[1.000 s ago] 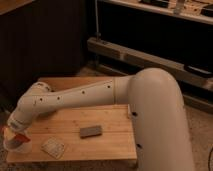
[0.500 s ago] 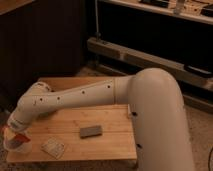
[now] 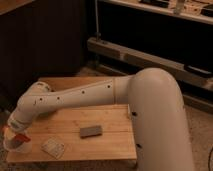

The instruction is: Place the pepper in the ceramic cup

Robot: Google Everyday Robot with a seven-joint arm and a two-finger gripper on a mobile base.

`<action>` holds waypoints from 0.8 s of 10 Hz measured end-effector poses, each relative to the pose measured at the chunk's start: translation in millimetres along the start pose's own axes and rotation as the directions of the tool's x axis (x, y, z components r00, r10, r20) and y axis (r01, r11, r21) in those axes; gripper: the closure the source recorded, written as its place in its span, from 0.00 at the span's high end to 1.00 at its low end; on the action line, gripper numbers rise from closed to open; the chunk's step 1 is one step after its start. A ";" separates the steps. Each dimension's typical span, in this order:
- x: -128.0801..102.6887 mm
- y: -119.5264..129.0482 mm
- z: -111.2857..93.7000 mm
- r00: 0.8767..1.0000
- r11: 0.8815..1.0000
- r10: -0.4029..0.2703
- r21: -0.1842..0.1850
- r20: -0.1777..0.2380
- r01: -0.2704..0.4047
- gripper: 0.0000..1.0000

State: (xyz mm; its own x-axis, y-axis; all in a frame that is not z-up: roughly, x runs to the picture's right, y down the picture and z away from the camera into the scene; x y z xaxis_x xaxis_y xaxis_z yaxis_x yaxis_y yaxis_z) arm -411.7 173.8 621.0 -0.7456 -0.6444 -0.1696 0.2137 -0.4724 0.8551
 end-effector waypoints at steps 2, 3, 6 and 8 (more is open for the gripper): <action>27.7 -0.5 -5.8 0.998 1.000 -0.019 -0.013 0.056 0.020 0.07; 41.5 1.2 -9.5 0.997 1.000 -0.024 -0.014 0.067 0.025 0.07; 48.5 9.1 -13.1 0.998 1.000 -0.021 0.002 0.051 0.021 0.07; 44.3 7.8 -12.9 1.000 0.999 -0.024 0.037 0.001 0.024 0.10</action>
State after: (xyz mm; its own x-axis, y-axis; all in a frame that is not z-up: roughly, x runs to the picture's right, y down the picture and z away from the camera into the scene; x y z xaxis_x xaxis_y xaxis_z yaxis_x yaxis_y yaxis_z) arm -434.9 133.8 613.9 -0.7511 -0.6322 -0.1901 0.1721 -0.4655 0.8682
